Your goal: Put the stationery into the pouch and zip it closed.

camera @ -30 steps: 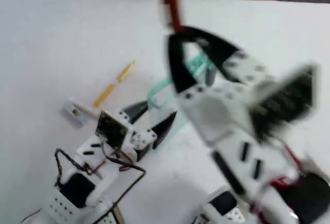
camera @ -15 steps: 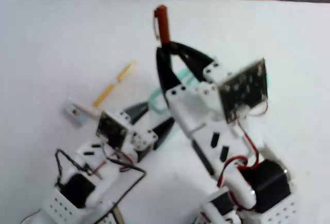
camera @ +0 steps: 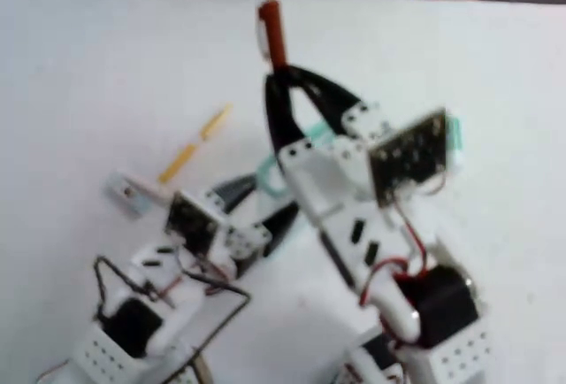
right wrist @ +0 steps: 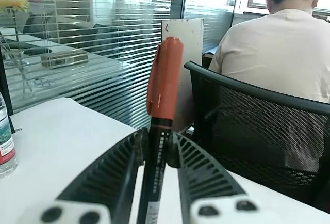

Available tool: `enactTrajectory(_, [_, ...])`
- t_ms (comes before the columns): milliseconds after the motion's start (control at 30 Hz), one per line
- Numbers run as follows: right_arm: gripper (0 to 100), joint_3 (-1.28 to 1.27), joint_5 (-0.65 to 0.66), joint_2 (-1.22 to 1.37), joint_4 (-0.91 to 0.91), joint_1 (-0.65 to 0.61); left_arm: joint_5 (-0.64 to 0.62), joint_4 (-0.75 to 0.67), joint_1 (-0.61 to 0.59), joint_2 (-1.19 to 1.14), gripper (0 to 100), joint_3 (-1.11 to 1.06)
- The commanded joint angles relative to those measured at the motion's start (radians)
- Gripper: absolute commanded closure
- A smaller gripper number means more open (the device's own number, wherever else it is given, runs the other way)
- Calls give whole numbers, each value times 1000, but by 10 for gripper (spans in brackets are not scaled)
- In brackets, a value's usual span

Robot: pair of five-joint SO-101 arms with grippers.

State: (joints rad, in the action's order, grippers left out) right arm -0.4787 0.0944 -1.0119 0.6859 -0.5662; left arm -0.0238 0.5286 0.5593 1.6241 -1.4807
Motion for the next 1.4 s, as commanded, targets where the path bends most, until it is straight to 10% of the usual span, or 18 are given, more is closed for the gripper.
enactTrajectory(0, [981, 9, -9, 28, -27, 4, -9, -8, 10, 8, 797, 23])
enactTrajectory(967, [981, -150, -9, 30, -308, 12, -8, -8, 5, 10, 797, 25])
enactTrajectory(1367, [981, -172, -15, -116, -90, 7, -14, -37, -35, 10, 797, 25])
